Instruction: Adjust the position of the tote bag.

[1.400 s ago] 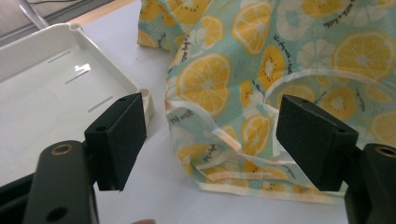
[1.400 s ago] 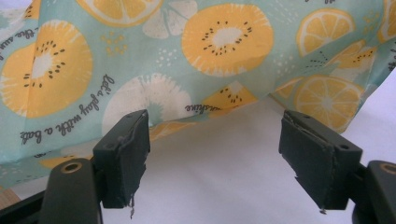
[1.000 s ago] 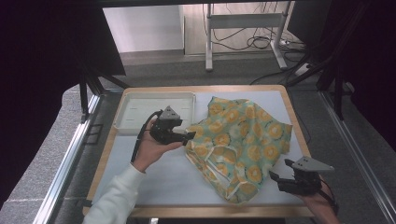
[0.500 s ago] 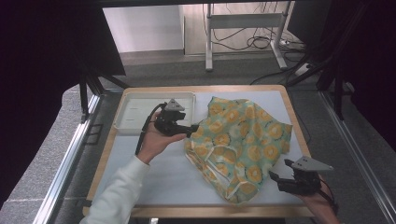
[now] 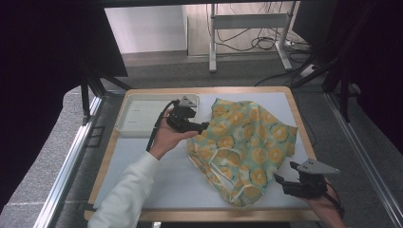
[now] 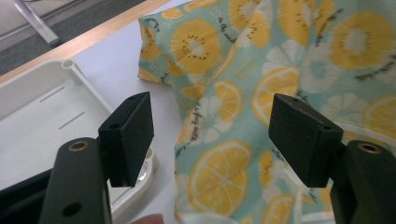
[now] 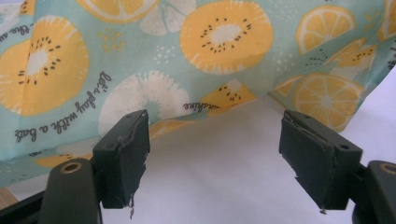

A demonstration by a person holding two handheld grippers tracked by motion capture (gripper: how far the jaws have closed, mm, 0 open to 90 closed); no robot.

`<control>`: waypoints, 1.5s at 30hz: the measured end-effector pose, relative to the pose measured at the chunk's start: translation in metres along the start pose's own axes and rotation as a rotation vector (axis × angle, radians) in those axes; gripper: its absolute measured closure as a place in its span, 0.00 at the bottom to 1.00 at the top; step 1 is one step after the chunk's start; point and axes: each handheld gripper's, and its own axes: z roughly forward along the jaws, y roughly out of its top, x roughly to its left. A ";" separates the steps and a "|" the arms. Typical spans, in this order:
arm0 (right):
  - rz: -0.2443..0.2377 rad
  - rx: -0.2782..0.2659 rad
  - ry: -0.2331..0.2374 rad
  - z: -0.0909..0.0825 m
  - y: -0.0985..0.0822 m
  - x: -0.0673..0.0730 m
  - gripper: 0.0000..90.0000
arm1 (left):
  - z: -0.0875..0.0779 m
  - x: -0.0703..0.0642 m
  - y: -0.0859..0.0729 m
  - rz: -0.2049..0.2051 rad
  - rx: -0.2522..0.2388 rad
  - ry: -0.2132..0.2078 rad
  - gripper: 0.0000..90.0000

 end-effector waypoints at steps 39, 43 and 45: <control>0.002 0.003 0.000 0.002 -0.001 0.000 0.27 | 0.065 0.033 0.049 -0.022 0.050 0.012 0.27; 0.002 0.007 0.000 0.002 -0.001 0.001 0.27 | 0.076 0.038 0.051 -0.017 0.069 -0.014 0.20; 0.002 0.008 0.000 0.003 -0.001 0.000 0.27 | 0.078 0.040 0.051 -0.014 0.073 -0.018 0.18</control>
